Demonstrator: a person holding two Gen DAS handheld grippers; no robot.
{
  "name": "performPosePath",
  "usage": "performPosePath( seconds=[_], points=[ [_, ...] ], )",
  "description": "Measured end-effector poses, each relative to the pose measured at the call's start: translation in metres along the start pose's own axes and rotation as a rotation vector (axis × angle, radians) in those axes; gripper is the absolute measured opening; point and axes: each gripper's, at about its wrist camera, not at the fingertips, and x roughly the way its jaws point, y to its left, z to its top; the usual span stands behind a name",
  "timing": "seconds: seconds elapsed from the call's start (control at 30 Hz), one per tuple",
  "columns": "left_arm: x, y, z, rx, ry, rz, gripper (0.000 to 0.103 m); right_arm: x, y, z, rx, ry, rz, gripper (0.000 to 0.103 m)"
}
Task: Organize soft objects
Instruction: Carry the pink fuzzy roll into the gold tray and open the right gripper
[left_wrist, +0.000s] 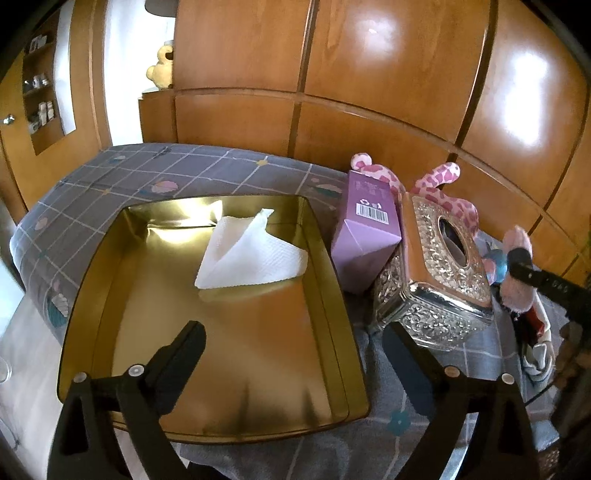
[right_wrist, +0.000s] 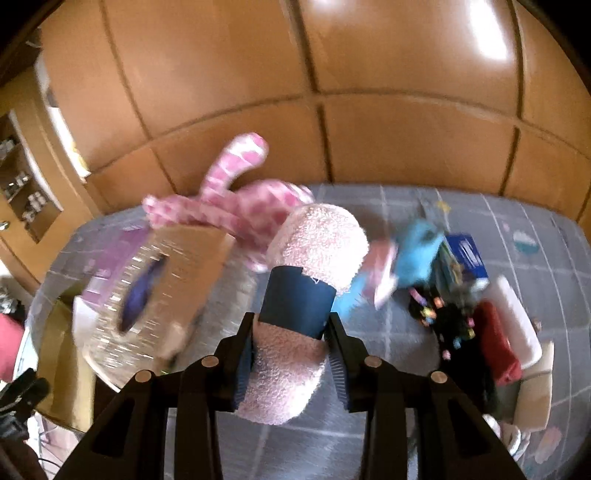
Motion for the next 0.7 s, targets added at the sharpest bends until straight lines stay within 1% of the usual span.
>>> performPosePath(
  seconds=[0.17, 0.37, 0.43, 0.5, 0.57, 0.63, 0.7],
  points=[
    [-0.001, 0.004, 0.0, -0.009, -0.007, 0.011, 0.097, -0.013, 0.037, 0.008, -0.085, -0.049, 0.071, 0.036],
    [-0.001, 0.013, 0.0, -0.027, -0.009, 0.026, 0.097, -0.019, 0.093, 0.012, -0.195, -0.066, 0.178, 0.036],
    [-0.004, 0.021, 0.001, -0.049, -0.025, 0.043, 0.097, -0.021, 0.117, 0.01, -0.234, -0.05, 0.244, 0.036],
    [-0.006, 0.031, 0.003, -0.072, -0.039, 0.07, 0.097, -0.02, 0.136, 0.007, -0.279, -0.04, 0.288, 0.036],
    [-0.008, 0.044, 0.005, -0.101, -0.049, 0.093, 0.097, -0.015, 0.163, -0.001, -0.34, -0.01, 0.339, 0.036],
    [-0.013, 0.057, 0.005, -0.14, -0.067, 0.116, 0.097, -0.005, 0.189, -0.011, -0.4, 0.031, 0.373, 0.036],
    [-0.017, 0.07, 0.005, -0.176, -0.079, 0.146, 0.097, 0.007, 0.207, -0.022, -0.441, 0.072, 0.383, 0.036]
  ],
)
